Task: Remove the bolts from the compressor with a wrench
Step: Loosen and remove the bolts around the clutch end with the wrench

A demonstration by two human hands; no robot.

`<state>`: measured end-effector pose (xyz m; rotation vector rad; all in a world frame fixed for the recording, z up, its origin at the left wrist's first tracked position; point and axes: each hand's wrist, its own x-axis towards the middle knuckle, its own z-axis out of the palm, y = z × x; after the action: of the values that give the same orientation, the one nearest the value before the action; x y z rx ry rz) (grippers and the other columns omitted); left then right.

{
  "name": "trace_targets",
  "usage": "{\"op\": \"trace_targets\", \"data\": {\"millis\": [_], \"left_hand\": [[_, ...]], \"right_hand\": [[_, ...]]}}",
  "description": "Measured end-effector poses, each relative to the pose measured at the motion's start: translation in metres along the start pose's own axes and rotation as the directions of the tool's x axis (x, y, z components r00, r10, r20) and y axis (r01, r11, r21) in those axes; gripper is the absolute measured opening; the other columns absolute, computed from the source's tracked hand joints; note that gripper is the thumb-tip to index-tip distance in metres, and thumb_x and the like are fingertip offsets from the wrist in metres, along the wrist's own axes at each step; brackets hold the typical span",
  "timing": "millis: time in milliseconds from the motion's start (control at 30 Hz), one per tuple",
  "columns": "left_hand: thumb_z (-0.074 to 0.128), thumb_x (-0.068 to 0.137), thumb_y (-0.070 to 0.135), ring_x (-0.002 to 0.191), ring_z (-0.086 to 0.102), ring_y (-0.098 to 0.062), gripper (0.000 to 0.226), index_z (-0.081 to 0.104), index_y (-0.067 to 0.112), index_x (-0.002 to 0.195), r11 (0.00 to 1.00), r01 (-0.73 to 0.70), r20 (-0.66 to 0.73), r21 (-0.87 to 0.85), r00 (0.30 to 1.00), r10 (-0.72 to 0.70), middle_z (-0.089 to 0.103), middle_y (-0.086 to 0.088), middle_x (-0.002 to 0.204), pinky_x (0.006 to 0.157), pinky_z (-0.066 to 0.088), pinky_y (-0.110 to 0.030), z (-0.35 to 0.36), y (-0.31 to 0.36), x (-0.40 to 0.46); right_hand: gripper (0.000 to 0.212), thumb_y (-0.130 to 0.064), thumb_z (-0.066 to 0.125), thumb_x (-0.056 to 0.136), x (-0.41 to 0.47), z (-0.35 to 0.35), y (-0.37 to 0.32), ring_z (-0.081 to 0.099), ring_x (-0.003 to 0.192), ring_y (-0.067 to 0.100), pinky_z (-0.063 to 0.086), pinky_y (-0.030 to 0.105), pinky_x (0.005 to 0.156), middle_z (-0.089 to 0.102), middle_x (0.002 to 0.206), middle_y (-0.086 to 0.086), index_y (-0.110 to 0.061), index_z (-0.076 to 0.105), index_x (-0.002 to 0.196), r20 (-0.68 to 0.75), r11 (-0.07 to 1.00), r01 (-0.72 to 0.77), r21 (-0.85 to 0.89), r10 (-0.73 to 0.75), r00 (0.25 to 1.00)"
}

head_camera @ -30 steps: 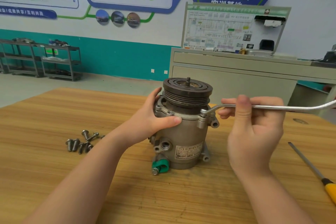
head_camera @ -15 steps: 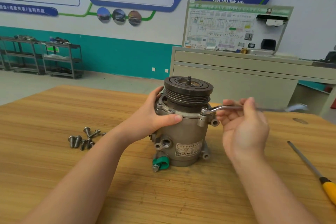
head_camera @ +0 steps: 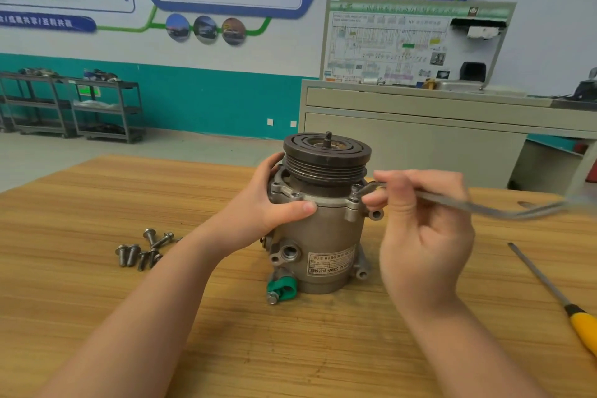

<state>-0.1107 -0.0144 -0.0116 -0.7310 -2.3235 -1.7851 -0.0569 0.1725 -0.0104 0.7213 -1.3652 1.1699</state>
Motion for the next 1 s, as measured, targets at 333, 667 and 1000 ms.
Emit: {"op": "trace_targets", "data": {"millis": [333, 667, 1000], "left_hand": [[0.079, 0.064, 0.046, 0.100, 0.052, 0.024, 0.091, 0.024, 0.045, 0.136, 1.000, -0.008, -0.004, 0.015, 1.000, 0.008, 0.044, 0.032, 0.123, 0.075, 0.046, -0.003, -0.001, -0.001, 0.000], [0.077, 0.066, 0.046, 0.099, 0.051, 0.026, 0.083, 0.025, 0.048, 0.131, 1.000, -0.006, -0.001, 0.030, 1.000, 0.006, 0.044, 0.034, 0.121, 0.072, 0.045, -0.002, -0.001, -0.002, 0.001], [0.078, 0.053, 0.059, 0.099, 0.054, 0.021, 0.098, 0.025, 0.048, 0.135, 0.999, -0.003, -0.016, 0.038, 1.000, 0.004, 0.046, 0.031, 0.122, 0.071, 0.048, -0.004, -0.001, -0.003, 0.002]], "right_hand": [[0.018, -0.023, 0.034, 0.105, 0.003, 0.005, 0.004, 0.057, 0.048, 0.018, 0.047, 0.027, 0.049, 0.066, 0.069, 0.003, -0.021, 0.044, 0.090, -0.228, 0.853, -0.417, 0.315, 0.494, 0.839], [0.011, -0.025, 0.043, 0.103, 0.024, -0.011, 0.007, 0.065, 0.053, 0.018, 0.052, 0.025, 0.054, 0.068, 0.073, 0.007, -0.021, 0.040, 0.094, -0.131, 0.884, -0.327, 0.335, 0.388, 0.913], [0.023, -0.030, 0.053, 0.098, -0.001, 0.001, 0.001, 0.067, 0.065, 0.020, 0.055, 0.031, 0.059, 0.065, 0.078, 0.009, -0.008, 0.058, 0.096, 0.057, 0.991, 0.116, -0.072, -0.112, 0.992]]}}
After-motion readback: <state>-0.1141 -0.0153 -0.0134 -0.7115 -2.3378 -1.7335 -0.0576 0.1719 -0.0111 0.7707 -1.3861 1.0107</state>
